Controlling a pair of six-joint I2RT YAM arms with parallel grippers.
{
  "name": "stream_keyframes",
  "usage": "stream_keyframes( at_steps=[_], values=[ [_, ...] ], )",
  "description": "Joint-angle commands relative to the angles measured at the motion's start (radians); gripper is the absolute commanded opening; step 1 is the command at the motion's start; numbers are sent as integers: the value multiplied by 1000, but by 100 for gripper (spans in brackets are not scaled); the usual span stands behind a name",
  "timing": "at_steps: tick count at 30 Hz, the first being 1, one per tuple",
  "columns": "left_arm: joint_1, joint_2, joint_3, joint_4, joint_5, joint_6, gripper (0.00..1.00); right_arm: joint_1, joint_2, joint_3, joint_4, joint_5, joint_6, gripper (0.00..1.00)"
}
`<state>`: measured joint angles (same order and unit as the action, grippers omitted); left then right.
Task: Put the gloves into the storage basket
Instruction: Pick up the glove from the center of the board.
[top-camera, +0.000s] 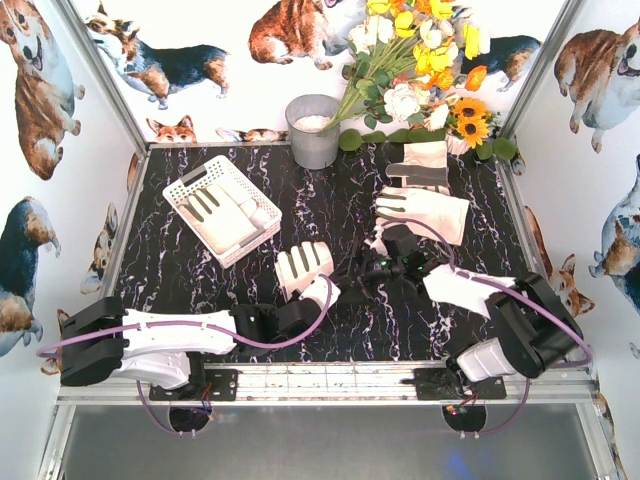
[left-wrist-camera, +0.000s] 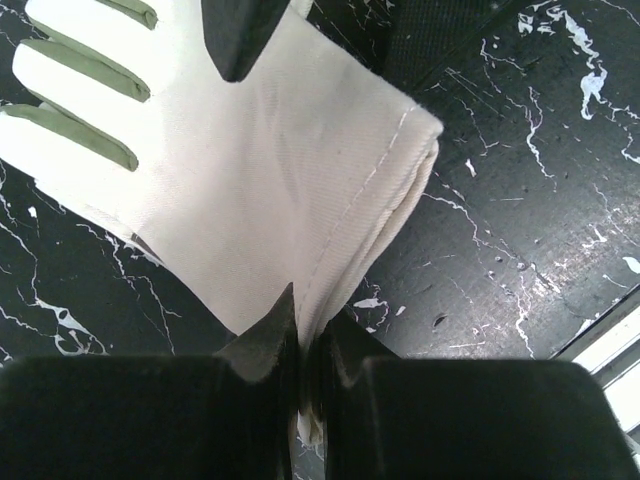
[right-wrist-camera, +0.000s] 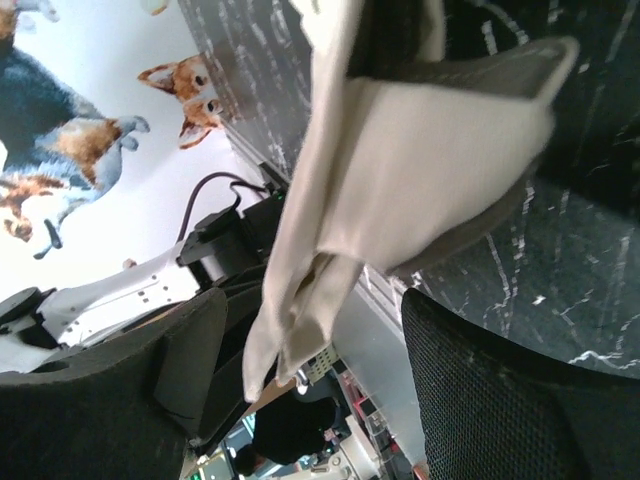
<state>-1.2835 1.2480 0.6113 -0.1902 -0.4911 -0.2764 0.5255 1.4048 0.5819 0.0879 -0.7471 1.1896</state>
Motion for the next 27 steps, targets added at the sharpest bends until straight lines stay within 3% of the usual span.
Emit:
stream_keyframes(
  at_steps=[1,7,16,20,25,27],
  values=[
    [1,-7,25,0,19,-12,0,1,53,36,59,62,-47,73],
    [1,-10,30,-2,35,-18,0,4,143,61,129,124,-66,73],
    [2,2,39,-2,53,-34,0,17,256,75,233,83,-39,64],
    [0,9,42,-1,55,-45,0,24,263,79,234,70,-43,50],
    [0,8,76,-32,55,-44,0,22,232,88,245,60,-52,5],
    [0,17,121,-67,54,-34,0,5,202,105,198,59,-91,0]
  ],
)
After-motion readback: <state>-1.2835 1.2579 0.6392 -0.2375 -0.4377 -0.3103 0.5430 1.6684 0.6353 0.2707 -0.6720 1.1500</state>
